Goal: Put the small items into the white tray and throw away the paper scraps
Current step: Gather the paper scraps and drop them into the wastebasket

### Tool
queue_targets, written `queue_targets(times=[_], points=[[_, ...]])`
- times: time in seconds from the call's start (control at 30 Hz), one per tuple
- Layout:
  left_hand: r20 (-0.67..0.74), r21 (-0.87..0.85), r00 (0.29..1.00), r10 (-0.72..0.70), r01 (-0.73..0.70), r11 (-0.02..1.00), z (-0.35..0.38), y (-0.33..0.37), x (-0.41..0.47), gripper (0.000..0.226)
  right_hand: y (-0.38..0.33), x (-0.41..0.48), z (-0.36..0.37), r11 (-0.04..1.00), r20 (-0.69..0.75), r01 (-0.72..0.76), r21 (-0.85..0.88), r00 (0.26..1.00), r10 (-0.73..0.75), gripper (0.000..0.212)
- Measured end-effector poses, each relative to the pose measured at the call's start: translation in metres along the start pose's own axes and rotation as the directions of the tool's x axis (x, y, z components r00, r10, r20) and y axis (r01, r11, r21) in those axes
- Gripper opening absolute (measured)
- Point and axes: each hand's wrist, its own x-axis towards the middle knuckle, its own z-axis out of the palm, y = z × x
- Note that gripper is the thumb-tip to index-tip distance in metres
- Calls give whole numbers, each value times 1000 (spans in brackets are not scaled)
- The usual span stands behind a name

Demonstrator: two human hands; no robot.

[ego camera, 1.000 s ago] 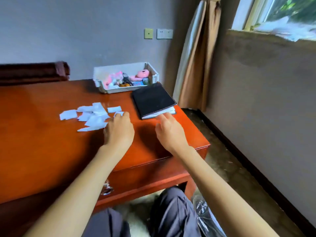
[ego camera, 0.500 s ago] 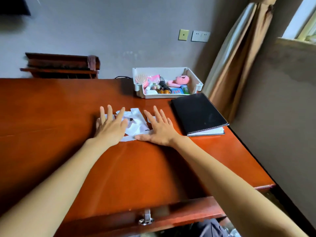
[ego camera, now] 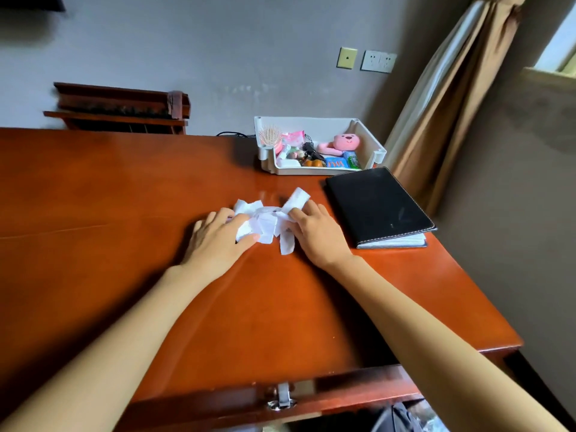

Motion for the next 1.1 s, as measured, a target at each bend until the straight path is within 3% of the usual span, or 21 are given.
queue_targets(times=[0.13, 0.33, 0.63, 0.8, 0.97, 1.1], points=[[-92, -8, 996, 11, -12, 1000, 2, 7, 0, 37, -2, -9, -6, 998, -53, -61, 2, 997, 61, 25], [-279, -226, 959, -59, -6, 974, 5, 13, 3, 18, -3, -18, -21, 981, -64, -196, 17, 978, 196, 17], [-391, -417, 912, -125, -54, 907, -19, 36, 14, 23, 5, -11, -52, 856, -57, -403, 325, 895, 443, 22], [-402, -503, 896, -189, -44, 863, -29, 53, 16, 26, 11, -16, -68, 825, -108, -395, 404, 875, 472, 24], [-480, -578, 870, -111, -219, 786, -35, 74, 10, 19, 23, -28, -84, 831, -203, -330, 448, 868, 454, 13], [-479, -650, 877, -43, -321, 689, -32, 110, -3, 25, 41, -51, -100, 831, -295, -315, 459, 828, 477, 20]])
